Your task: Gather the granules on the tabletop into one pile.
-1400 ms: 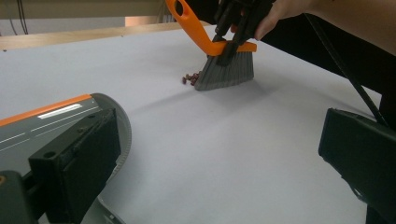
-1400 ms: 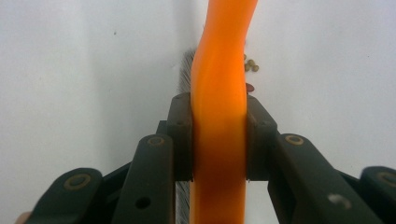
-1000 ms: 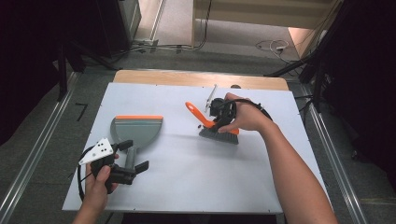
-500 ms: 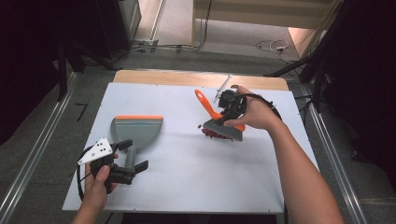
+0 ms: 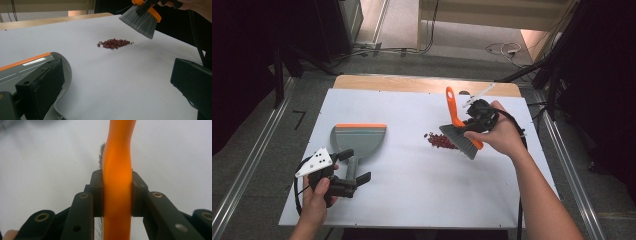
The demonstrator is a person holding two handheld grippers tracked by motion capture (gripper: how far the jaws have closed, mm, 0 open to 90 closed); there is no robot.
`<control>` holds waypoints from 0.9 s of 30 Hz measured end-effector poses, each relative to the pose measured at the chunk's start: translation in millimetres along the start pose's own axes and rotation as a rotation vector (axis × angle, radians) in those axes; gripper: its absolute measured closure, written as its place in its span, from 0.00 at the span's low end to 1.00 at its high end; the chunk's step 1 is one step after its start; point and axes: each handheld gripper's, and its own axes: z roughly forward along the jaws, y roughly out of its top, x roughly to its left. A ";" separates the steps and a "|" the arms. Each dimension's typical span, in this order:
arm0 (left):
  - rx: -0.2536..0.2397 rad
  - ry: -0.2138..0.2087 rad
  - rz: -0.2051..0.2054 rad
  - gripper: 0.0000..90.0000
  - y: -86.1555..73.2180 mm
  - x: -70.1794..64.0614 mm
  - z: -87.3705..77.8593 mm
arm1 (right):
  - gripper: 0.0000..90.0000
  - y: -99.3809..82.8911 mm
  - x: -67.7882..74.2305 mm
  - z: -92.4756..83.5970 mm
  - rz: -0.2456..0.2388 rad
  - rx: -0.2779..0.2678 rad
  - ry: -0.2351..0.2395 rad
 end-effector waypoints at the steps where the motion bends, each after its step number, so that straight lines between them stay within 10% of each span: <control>1: 0.000 0.001 0.001 0.00 0.0 -0.3 0.3 | 0.76 -5.7 -0.5 -3.4 0.026 -0.023 0.003; 16: -0.008 0.013 0.017 0.00 -0.8 -1.6 0.5 | 0.76 -111.4 -0.2 -39.9 0.271 -0.279 0.047; 27: -0.031 0.023 0.026 0.00 -0.3 0.6 -3.2 | 0.76 -177.9 -1.8 -36.4 0.352 -0.368 0.117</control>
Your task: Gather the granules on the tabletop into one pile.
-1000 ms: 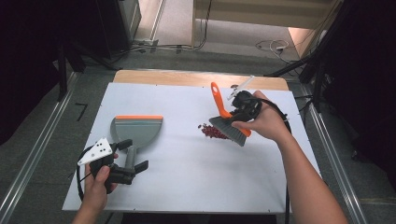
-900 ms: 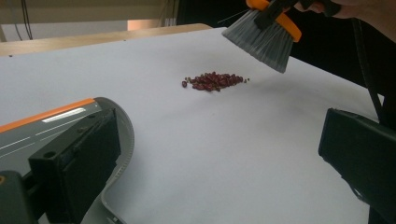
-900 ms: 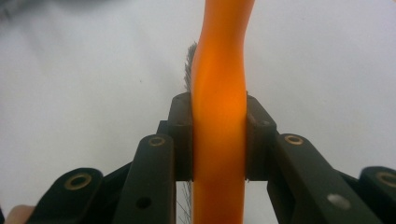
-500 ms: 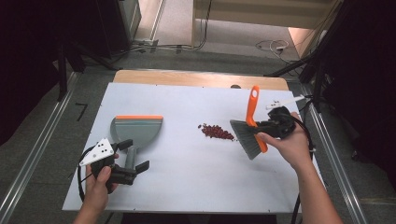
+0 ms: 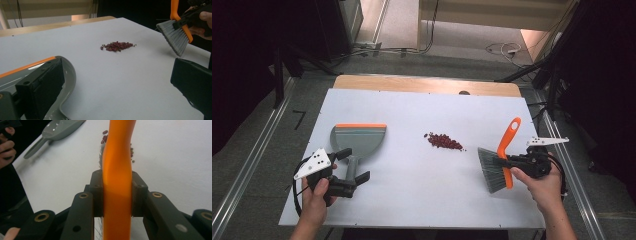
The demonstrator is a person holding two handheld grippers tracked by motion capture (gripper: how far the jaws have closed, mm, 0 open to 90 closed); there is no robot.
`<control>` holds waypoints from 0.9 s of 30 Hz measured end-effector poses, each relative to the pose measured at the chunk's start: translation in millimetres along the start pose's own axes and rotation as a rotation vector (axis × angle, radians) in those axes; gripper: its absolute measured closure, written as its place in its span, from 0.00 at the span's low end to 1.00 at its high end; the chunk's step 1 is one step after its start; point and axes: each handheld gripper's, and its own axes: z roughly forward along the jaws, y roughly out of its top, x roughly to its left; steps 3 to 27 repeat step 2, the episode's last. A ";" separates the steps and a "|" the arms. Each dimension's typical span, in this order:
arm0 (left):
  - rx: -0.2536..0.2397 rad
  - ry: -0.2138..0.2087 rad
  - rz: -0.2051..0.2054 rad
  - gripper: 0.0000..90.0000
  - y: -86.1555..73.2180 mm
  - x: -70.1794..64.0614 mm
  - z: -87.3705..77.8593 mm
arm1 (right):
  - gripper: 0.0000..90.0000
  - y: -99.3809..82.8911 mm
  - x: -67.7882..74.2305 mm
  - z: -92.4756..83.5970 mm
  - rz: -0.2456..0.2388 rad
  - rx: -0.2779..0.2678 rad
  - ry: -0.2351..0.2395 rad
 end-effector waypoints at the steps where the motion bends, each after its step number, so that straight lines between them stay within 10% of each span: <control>1: -0.002 0.001 -0.003 0.00 0.2 0.3 -0.2 | 0.76 -0.8 -1.4 0.1 0.010 -0.003 0.008; 27: -0.003 0.003 -0.003 0.00 0.3 0.4 -0.4 | 0.76 -1.0 -2.3 -0.2 0.014 -0.009 0.009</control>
